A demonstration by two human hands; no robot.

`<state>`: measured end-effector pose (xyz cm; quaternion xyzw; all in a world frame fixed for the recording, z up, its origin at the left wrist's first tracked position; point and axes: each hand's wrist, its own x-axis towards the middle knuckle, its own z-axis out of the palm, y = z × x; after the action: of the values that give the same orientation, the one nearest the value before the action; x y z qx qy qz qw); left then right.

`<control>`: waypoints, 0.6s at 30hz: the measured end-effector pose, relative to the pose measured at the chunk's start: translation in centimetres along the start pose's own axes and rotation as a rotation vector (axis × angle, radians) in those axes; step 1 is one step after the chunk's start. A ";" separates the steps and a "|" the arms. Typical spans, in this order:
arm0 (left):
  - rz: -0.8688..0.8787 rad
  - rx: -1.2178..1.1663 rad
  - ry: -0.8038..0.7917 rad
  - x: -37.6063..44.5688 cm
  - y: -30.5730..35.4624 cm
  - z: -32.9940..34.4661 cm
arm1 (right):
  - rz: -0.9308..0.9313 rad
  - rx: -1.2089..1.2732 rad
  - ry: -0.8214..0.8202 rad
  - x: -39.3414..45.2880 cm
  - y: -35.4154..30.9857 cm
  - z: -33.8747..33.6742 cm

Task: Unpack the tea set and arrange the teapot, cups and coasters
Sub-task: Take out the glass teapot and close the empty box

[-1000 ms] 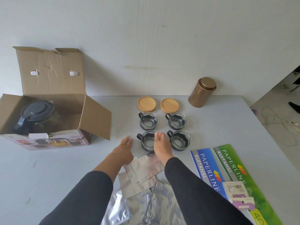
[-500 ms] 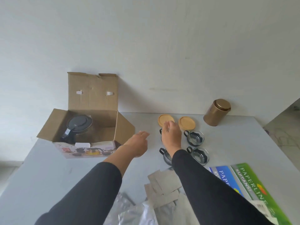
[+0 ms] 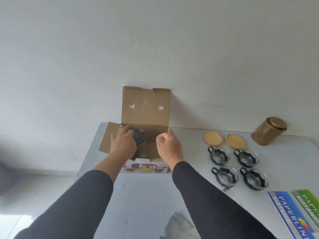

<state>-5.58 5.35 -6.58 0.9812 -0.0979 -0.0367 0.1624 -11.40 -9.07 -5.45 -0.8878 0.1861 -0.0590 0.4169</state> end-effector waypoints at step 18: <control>-0.268 -0.644 -0.106 0.9 -7.3 0.0 | 0.454 -0.003 -0.315 -0.3 -6.1 11.2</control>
<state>-3.41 12.00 -8.98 0.8804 0.0402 -0.1374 0.4522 -7.04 2.63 -8.02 -0.8222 0.3133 0.1751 0.4419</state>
